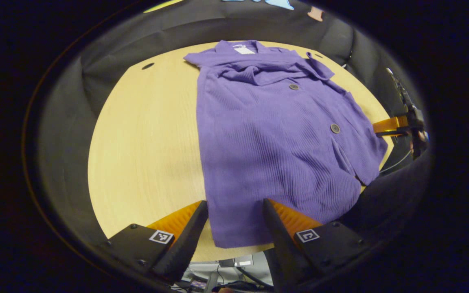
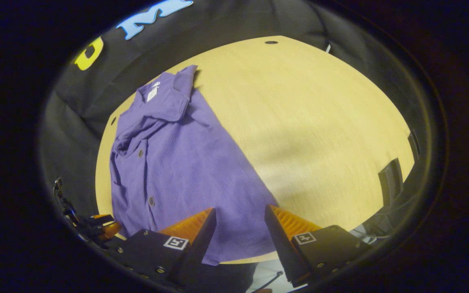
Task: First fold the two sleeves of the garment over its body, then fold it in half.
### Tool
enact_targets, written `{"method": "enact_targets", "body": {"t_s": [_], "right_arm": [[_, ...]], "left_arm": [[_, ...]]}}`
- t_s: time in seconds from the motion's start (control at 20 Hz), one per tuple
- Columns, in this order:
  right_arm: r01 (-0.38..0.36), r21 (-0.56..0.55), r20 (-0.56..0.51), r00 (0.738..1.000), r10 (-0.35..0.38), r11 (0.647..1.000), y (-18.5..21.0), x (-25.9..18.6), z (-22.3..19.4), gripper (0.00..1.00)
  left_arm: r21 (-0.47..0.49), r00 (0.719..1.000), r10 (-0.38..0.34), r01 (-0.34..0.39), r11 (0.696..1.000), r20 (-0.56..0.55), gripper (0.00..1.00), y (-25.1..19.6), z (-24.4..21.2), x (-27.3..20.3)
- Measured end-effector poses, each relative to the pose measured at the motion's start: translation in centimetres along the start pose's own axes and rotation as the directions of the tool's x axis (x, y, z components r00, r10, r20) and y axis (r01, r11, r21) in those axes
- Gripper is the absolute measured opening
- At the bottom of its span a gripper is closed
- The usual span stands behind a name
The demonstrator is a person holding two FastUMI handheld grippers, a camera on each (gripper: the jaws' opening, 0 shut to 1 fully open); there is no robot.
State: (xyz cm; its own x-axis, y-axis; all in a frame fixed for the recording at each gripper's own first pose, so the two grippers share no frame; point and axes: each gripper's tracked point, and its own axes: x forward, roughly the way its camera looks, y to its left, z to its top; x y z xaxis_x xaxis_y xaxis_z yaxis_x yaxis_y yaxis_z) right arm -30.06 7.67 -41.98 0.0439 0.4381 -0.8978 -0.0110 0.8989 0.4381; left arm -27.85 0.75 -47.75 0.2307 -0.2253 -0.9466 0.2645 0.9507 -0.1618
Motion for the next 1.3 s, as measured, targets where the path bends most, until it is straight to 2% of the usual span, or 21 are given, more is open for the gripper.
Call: {"method": "enact_targets", "body": {"t_s": [0.1,0.15,0.2,0.3,0.45,0.55,0.6,0.7,0.8,0.85,0.9,0.95,1.0,1.05,1.15,1.2,1.25,1.3], "right_arm": [[0.042,-0.040,-0.025,0.999,-0.043,0.998,-0.4,0.3,-0.7,0.78],[0.062,-0.063,-0.034,0.997,-0.064,0.996,-0.7,0.3,-0.8,0.70],[0.072,-0.081,-0.044,0.996,-0.076,0.994,-0.7,0.4,-0.9,0.77],[0.101,-0.125,-0.091,0.989,-0.113,0.987,-0.9,0.4,-1.3,0.77],[0.170,-0.248,-0.198,0.955,-0.222,0.954,-0.7,0.7,-1.8,0.80],[0.195,-0.281,-0.269,0.924,-0.272,0.940,-0.3,0.8,-1.7,0.74],[0.197,-0.266,-0.286,0.919,-0.272,0.944,-0.2,1.0,-1.4,0.81],[0.199,-0.224,-0.310,0.913,-0.264,0.954,-0.2,1.3,-0.8,0.78],[0.198,-0.230,-0.346,0.898,-0.270,0.953,-0.2,1.2,-0.8,0.77],[0.205,-0.234,-0.345,0.897,-0.278,0.951,0.0,1.0,-0.5,0.67],[0.196,-0.243,-0.359,0.892,-0.275,0.950,0.0,1.3,-0.8,0.74],[0.195,-0.237,-0.353,0.895,-0.272,0.952,0.4,1.4,-0.7,0.68],[0.177,-0.238,-0.372,0.892,-0.258,0.955,0.8,0.9,-0.8,0.57],[0.203,-0.213,-0.337,0.903,-0.266,0.956,0.5,1.3,-0.3,0.41],[0.213,-0.220,-0.327,0.903,-0.278,0.952,0.8,1.4,-0.4,0.07],[0.216,-0.238,-0.317,0.904,-0.286,0.947,1.0,1.4,-0.3,0.07],[0.225,-0.252,-0.300,0.906,-0.298,0.941,0.9,1.8,-0.3,0.07],[0.222,-0.267,-0.288,0.910,-0.298,0.938,1.0,1.6,-0.2,0.01]], "left_arm": [[0.019,0.999,0.009,-0.008,1.000,-0.046,0.94,0.0,-1.0,0.5],[0.027,0.999,0.004,-0.003,1.000,-0.034,0.94,0.0,-0.4,0.7],[0.022,0.998,0.007,-0.006,1.000,-0.062,0.94,0.0,-0.6,0.5],[0.017,0.994,0.008,-0.006,1.000,-0.113,0.95,0.0,-0.4,0.7],[-0.014,0.972,0.018,-0.022,1.000,-0.233,0.94,-0.1,-0.3,1.2],[-0.029,0.953,0.023,-0.034,0.999,-0.302,0.99,0.1,-0.1,1.3],[-0.032,0.944,0.024,-0.037,0.999,-0.328,0.96,0.1,-0.2,1.3],[-0.029,0.933,0.026,-0.039,0.999,-0.359,0.97,0.0,-0.1,1.3],[-0.024,0.932,0.027,-0.038,0.999,-0.361,0.97,0.0,0.2,1.4],[-0.020,0.934,0.028,-0.037,0.999,-0.356,0.95,-0.1,0.3,1.2],[-0.017,0.933,0.028,-0.037,0.999,-0.360,0.93,-0.2,0.1,1.3],[-0.020,0.933,0.023,-0.032,0.999,-0.359,0.83,-0.5,0.3,1.3],[-0.031,0.934,0.020,-0.034,0.999,-0.357,0.72,-0.9,0.6,1.2],[-0.051,0.942,0.022,-0.041,0.998,-0.336,0.53,-1.1,1.0,1.6],[-0.080,0.948,0.028,-0.056,0.995,-0.316,0.14,-1.2,1.2,1.4],[-0.087,0.948,0.032,-0.062,0.994,-0.316,0.07,-1.2,1.0,1.5],[-0.083,0.955,0.038,-0.066,0.994,-0.296,0.07,-1.3,1.2,1.4],[-0.076,0.956,0.044,-0.069,0.995,-0.290,0.07,-1.3,1.0,1.1]]}}
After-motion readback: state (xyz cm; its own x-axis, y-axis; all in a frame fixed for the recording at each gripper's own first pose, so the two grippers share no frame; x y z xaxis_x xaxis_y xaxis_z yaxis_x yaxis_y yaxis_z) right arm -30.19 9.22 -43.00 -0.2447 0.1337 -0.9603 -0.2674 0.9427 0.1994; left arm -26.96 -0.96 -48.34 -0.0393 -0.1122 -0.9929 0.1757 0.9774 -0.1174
